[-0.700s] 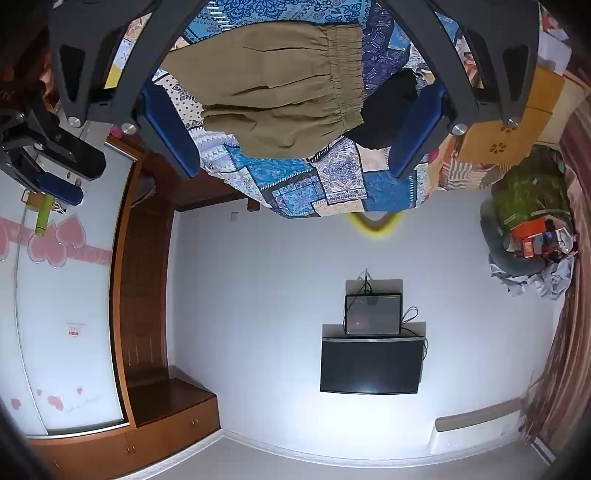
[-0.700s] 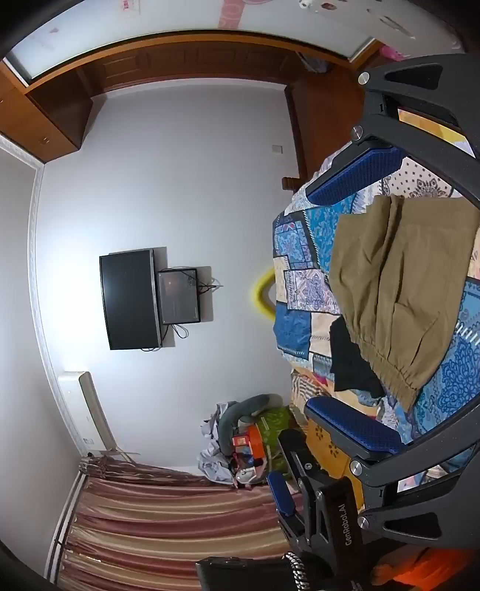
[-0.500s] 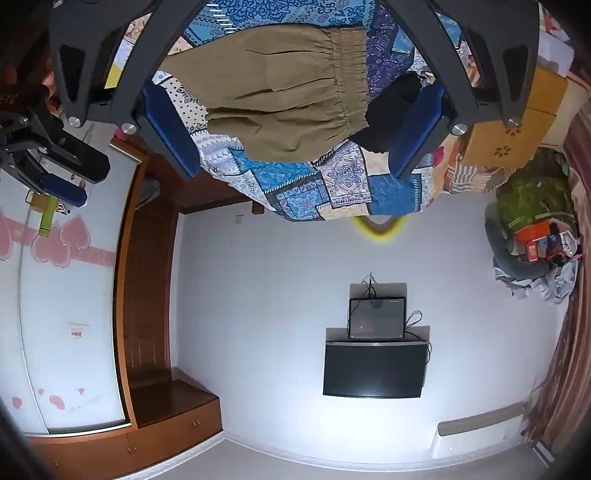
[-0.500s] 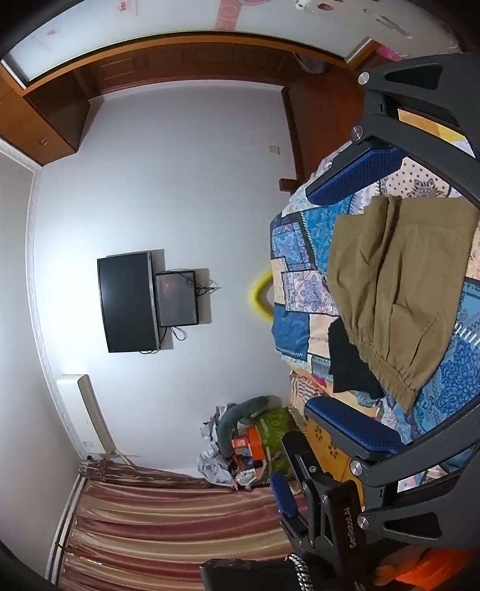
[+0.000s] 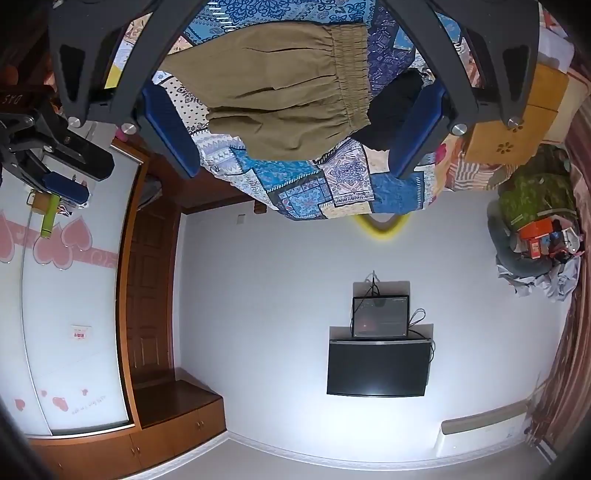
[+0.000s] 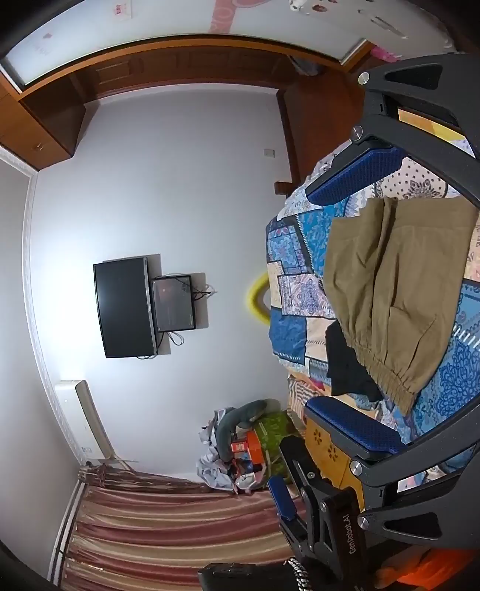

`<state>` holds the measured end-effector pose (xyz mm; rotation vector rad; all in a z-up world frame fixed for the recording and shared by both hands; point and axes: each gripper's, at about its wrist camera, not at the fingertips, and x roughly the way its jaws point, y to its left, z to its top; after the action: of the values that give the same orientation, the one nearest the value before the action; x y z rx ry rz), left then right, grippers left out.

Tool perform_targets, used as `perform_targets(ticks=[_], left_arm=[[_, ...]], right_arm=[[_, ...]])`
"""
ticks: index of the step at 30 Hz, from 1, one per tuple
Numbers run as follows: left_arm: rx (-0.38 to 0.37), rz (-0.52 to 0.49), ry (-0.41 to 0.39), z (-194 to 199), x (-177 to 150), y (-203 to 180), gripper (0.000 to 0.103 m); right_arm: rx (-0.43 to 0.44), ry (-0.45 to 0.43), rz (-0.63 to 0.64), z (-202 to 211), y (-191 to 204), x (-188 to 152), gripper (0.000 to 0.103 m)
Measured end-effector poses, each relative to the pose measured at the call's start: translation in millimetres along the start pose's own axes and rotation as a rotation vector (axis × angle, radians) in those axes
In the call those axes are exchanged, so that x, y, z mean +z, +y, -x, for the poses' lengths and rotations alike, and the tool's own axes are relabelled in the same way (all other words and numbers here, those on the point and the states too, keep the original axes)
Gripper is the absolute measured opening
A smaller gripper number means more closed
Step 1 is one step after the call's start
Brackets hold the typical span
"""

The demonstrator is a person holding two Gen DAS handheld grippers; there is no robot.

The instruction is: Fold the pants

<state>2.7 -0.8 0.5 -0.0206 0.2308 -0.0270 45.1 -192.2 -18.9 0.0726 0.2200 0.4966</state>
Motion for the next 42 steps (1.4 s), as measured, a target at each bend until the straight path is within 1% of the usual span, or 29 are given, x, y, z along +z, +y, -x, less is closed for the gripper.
perform_targets(ticks=[21, 42], left_arm=[[-0.008, -0.022, 0.013, -5.1, -0.6, -0.5, 0.103], [-0.003, -0.024, 0.011, -7.0, -2.3, 0.4, 0.103]], right_arm=[[-0.036, 0.01, -0.011, 2.7, 0.3, 3.3, 0.103], [-0.041, 0.014, -0.015, 3.3, 0.0, 5.2, 0.103]])
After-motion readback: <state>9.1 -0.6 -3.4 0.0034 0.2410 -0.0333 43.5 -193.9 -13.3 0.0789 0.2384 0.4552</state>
